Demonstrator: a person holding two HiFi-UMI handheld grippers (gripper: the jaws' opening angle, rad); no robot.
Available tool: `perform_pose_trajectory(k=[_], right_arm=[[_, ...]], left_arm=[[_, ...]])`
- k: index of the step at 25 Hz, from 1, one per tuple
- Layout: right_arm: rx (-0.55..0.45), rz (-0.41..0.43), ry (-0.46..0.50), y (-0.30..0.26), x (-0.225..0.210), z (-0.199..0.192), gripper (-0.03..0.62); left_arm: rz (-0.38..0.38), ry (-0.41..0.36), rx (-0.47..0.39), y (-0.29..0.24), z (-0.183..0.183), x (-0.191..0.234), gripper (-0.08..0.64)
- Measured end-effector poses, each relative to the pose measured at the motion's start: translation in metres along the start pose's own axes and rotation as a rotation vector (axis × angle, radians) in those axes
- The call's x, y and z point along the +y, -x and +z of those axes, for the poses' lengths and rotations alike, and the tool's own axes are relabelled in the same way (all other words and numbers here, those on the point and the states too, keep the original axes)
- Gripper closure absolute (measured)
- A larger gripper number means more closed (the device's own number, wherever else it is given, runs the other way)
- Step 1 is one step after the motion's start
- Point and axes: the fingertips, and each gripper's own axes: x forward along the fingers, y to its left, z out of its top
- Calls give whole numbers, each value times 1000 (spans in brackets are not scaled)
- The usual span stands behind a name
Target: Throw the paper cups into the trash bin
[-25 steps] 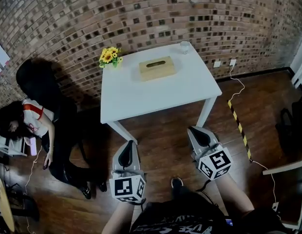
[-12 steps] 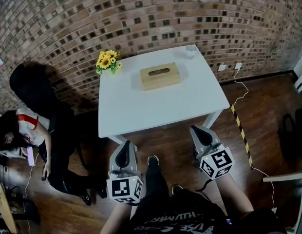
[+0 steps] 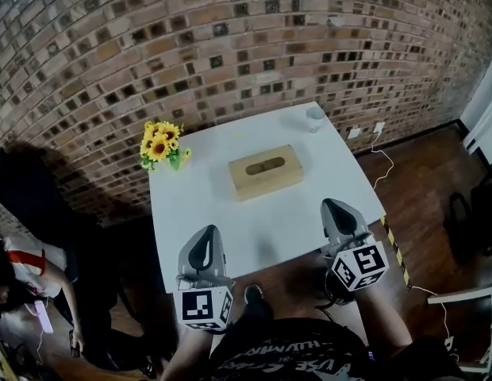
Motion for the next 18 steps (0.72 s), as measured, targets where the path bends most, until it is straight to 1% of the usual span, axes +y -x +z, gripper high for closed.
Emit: perform_pose_trajectory(k=[3, 4, 7, 8, 11, 13, 16, 18], right_arm=[[31, -52, -44, -30, -16, 2, 584], [33, -70, -33, -38, -21, 4, 584], [51, -114, 44, -55, -33, 6, 584], [56, -123, 49, -59, -37, 6, 584], [65, -141, 22, -69, -53, 1, 584], [66, -156, 21, -78, -67, -3, 584], [74, -160, 31, -94, -85, -9, 584], [74, -143, 12, -104, -97, -12, 584]], left_arm=[[-33, 24, -3, -33, 2, 20, 555], [-44, 23, -2, -44, 2, 24, 555], [-54, 35, 17, -70, 3, 34, 555], [-55, 44, 21, -77, 2, 36, 555], [-66, 62, 36, -95, -4, 34, 555], [-71, 45, 47, -109, -6, 28, 555], [-62, -23, 53, -129, -2, 17, 555], [-48, -23, 52, -143, 0, 9, 555]])
